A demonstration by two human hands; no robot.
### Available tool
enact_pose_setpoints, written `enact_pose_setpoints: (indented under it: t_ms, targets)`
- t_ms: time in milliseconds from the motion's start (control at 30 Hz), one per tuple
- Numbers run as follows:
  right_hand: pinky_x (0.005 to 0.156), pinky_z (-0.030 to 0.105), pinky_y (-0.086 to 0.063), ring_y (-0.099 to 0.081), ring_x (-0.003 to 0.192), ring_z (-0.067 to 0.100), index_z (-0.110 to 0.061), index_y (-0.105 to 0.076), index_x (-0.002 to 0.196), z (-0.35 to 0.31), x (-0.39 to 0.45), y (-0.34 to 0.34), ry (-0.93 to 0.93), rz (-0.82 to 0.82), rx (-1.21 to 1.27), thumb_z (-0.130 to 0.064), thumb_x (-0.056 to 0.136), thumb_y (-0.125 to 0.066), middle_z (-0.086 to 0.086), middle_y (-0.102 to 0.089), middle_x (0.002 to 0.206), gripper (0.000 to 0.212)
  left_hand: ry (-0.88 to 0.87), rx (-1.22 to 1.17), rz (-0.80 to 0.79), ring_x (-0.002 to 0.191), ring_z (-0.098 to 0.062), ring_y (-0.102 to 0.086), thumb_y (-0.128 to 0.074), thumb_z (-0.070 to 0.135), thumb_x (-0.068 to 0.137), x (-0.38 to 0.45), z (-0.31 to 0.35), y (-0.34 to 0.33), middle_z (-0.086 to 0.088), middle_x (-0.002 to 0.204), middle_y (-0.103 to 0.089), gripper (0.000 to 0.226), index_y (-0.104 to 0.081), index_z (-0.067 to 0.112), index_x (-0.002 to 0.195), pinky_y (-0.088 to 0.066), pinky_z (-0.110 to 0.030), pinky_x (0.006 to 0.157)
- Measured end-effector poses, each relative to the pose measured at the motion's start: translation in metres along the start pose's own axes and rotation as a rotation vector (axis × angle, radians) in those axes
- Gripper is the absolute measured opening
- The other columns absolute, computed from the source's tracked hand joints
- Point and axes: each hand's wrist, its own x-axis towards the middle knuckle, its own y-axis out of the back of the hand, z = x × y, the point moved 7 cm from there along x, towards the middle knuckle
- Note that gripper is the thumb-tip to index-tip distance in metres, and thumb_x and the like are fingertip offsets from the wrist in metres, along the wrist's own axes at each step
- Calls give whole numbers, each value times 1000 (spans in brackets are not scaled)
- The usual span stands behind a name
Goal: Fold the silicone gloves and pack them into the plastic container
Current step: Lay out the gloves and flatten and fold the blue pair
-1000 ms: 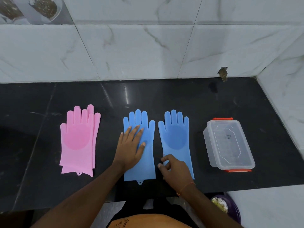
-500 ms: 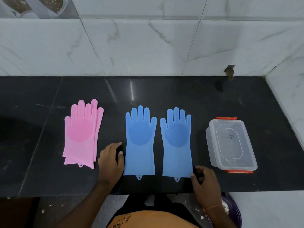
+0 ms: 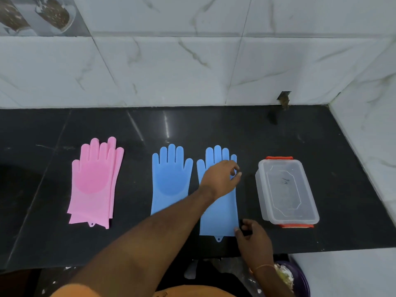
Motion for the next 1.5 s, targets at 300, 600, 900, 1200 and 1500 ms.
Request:
enact_pose_setpoints:
  t_ms: [300,600,900,1200,1500]
  targets:
    - [78,24,-54,-68,86,6,-26,-68,113,-2,6,-5,-43,-45,65,-34,90,-81,-12,-71,91,28,284,272,-144,127,-35,-70,-68,26,106,51,0,-34,-15,148,-65,64,-38,10,161,-59,-43,110]
    - [63,32,-59,-69,66,11,-30,-66,79,-43,-7,-25,197,-54,218,-24,90,-79,-6,-71,73,18,311,-170,136,73,-13,-68,-62,32,91,28,-35,35,4,73,-68,21,-63,19,74,-52,-28,66]
    - [65,16,-45,-55,72,-1,-29,-64,86,-139,-48,-70,691,-128,25,-26,81,-67,-13,-61,78,7,282,-229,420,59,-6,-49,-62,39,96,-44,-147,149,-4,72,-62,31,-54,16,76,-45,-26,62]
    - [63,29,-54,-62,83,15,-27,-76,117,-178,-68,-119,948,-222,-230,-28,88,-64,-8,-66,91,31,530,-175,252,86,-25,-73,-52,39,111,-77,-216,147,-3,94,-72,26,-61,16,104,-67,-51,80]
    - [60,30,-52,-60,82,15,-28,-76,121,-186,-72,-140,994,-288,-328,-30,93,-60,-7,-64,91,32,613,-166,172,99,-26,-72,-44,32,115,-73,-225,143,-9,114,-67,30,-55,7,128,-68,-51,87]
